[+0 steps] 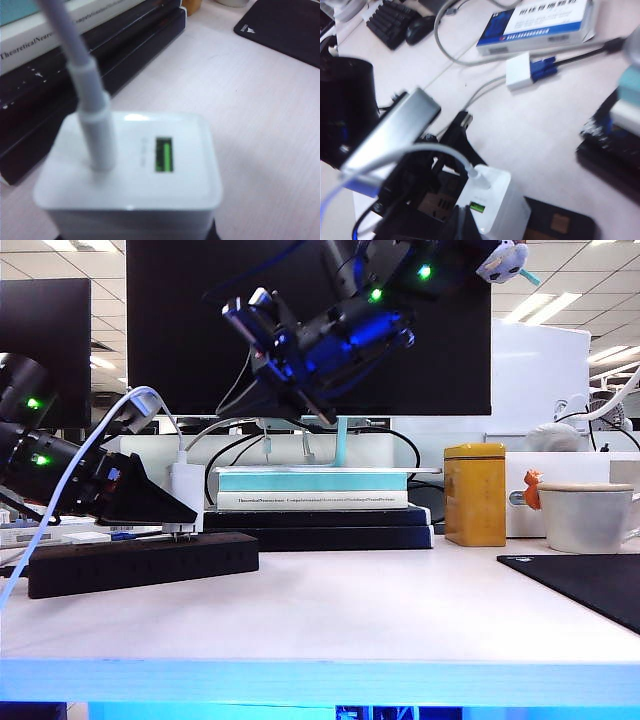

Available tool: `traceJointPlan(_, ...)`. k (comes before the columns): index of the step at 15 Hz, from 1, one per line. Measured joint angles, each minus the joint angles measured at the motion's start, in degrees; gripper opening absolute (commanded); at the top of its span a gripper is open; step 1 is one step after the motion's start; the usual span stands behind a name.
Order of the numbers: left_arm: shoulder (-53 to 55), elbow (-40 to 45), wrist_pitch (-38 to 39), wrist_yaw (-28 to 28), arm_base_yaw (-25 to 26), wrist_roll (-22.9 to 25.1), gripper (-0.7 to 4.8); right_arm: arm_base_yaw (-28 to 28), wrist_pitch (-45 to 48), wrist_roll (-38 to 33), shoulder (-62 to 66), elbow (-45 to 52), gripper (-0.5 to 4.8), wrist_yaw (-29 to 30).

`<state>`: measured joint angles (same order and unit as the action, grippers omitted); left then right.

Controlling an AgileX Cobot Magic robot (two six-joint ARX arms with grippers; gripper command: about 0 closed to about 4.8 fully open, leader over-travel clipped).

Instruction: Plug the white charger into the left socket.

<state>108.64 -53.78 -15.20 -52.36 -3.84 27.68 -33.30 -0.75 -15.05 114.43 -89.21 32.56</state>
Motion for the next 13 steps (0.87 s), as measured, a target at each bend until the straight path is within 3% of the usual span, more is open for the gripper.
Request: traceJointPlan(13, 0.0, -0.1, 0.9, -0.1, 0.0, 0.4, 0.78, -2.6, 4.3, 0.3, 5.8, 0.0, -0.02, -1.9)
